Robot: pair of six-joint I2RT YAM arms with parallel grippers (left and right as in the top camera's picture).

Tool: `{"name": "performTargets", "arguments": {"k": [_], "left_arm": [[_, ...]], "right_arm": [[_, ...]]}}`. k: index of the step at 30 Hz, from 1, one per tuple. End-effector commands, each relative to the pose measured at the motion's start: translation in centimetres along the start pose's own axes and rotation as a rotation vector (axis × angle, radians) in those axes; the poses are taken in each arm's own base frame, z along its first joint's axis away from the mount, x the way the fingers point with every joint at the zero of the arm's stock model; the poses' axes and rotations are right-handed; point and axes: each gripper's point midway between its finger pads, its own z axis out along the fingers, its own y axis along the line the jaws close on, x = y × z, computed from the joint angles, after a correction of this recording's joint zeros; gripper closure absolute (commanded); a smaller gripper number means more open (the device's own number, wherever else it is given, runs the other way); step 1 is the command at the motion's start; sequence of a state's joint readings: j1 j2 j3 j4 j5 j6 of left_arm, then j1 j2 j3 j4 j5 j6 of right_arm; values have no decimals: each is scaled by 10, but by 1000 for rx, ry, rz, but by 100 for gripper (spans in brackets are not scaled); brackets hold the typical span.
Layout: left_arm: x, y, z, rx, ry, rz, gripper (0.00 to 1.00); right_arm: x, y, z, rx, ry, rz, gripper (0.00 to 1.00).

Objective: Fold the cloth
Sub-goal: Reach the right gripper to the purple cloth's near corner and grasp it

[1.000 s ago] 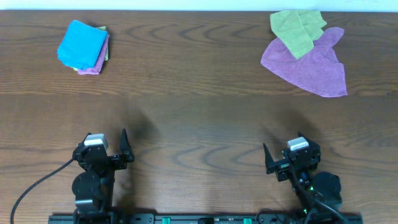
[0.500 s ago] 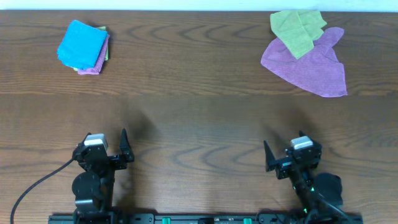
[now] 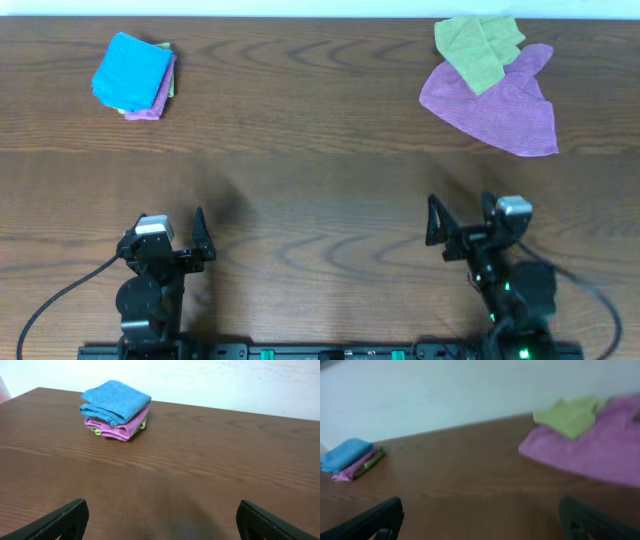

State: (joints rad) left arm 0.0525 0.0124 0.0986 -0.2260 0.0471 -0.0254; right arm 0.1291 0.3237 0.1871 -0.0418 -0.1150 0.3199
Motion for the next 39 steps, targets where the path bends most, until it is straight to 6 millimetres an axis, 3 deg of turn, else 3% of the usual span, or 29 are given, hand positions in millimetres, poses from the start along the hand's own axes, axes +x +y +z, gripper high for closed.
{"name": "performTargets", "arguments": {"k": [1,8,13,18,19,21,24,28,39], "left_arm": [[13,5,3,-22,27,6,5],[13,5,3,-22,27,6,5],[13,5,3,-22,27,6,5],[13,5,3,-22,27,6,5],[13,5,3,-22,27,6,5],[13,5,3,-22,27,6,5],[13,5,3,-22,27,6,5],[13,5,3,-22,27,6,5],[13,5,3,-22,27,6,5]], "right_arm": [[-20,3,14,26,58,22,1],[-24,-49,95,254,405,-93,1],[-33,-78,160,300,482,-114,1],[-35,-96,188,300,434,-174,1],[-36,-104,191,313,419,-170,1],[-27,-139,188,388,433,-79,1],[-3,-193,168,510,488,123,1],[11,-229,151,533,519,229,4],[42,-273,134,557,552,376,9]]}}
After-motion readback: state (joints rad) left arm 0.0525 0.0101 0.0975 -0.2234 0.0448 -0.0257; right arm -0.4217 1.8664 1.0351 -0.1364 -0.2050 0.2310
